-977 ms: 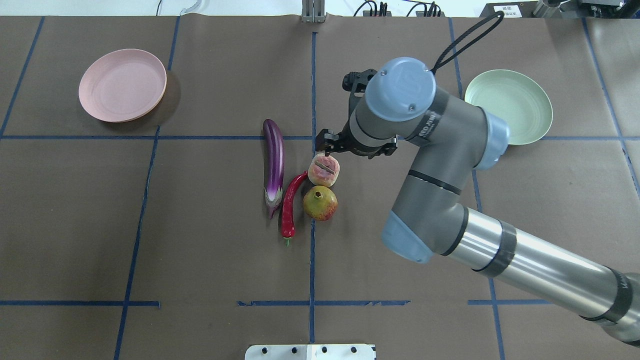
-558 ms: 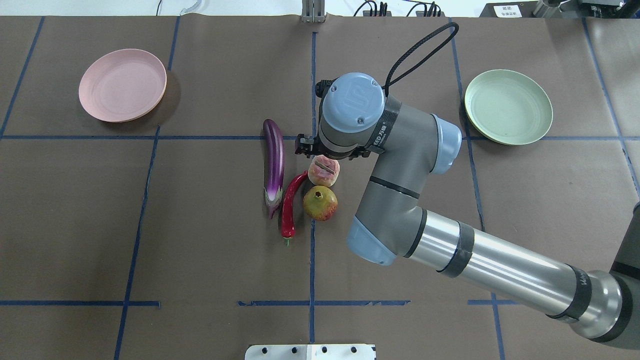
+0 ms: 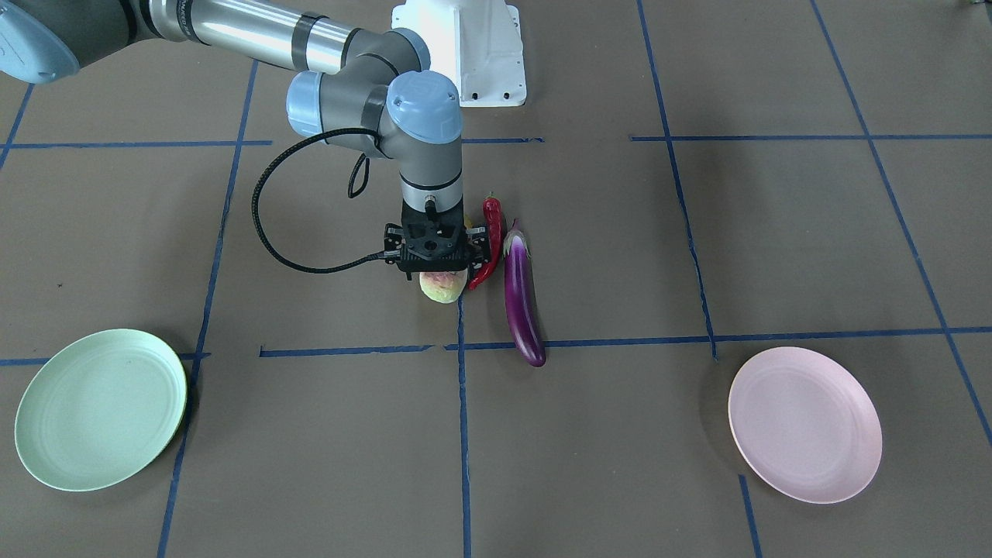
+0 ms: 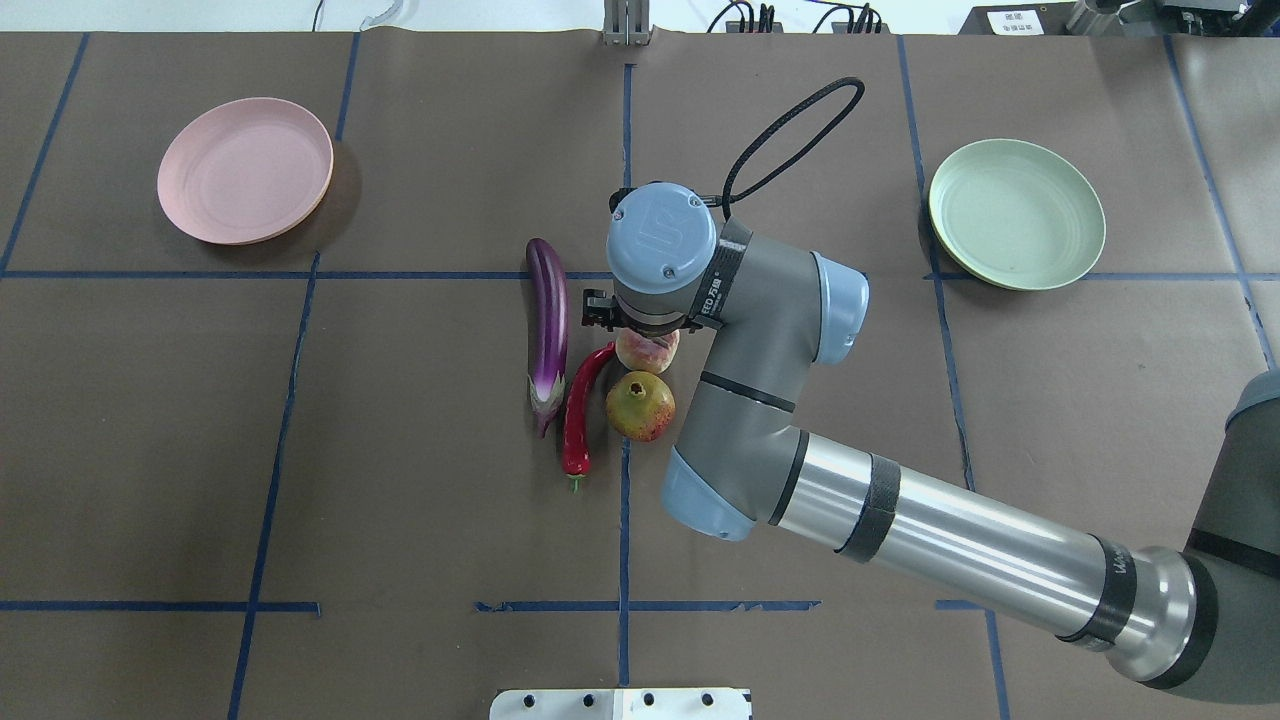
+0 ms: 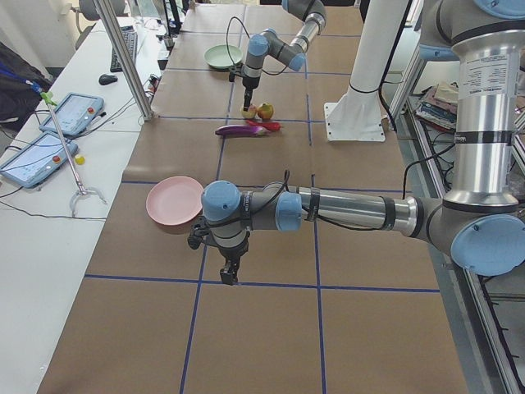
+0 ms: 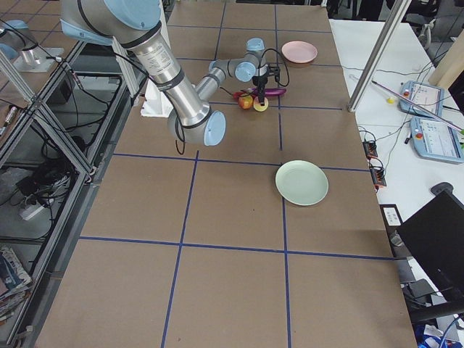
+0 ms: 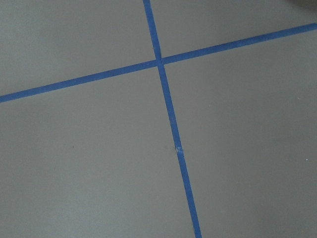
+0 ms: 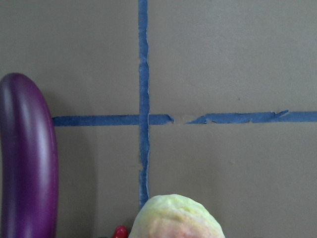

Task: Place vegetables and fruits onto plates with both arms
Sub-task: 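Move the right gripper over the pink peach and grasp it, then lift the peach with the right gripper and carry it onto the green plate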

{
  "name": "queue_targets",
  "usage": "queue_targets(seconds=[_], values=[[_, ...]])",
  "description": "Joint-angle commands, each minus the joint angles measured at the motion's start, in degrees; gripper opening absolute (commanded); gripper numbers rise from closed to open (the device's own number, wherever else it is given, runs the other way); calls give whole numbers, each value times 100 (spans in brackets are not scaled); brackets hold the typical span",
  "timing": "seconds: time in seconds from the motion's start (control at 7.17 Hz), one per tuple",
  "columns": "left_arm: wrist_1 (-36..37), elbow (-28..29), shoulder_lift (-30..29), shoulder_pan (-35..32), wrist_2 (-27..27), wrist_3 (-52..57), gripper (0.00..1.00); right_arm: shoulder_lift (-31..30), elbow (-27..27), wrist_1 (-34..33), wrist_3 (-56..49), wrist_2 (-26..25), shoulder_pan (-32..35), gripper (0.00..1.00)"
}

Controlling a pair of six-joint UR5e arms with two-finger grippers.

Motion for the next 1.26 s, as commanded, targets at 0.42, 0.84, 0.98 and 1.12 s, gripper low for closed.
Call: queue_targets(seconds=[0.42, 0.84, 0.98, 1.12], values=[[-3, 23, -1, 1, 1, 0, 100, 161, -46, -8, -29, 53, 24, 0], [-3, 23, -1, 1, 1, 0, 100, -135, -1, -52, -1288, 1377, 1382, 0], [-3, 23, 8, 9, -8, 0, 100, -485, -1, -34, -2226, 1694, 1918, 0], [-3, 23, 0, 9, 1, 0, 100, -898, -10, 9, -3332, 1923, 2463, 0]])
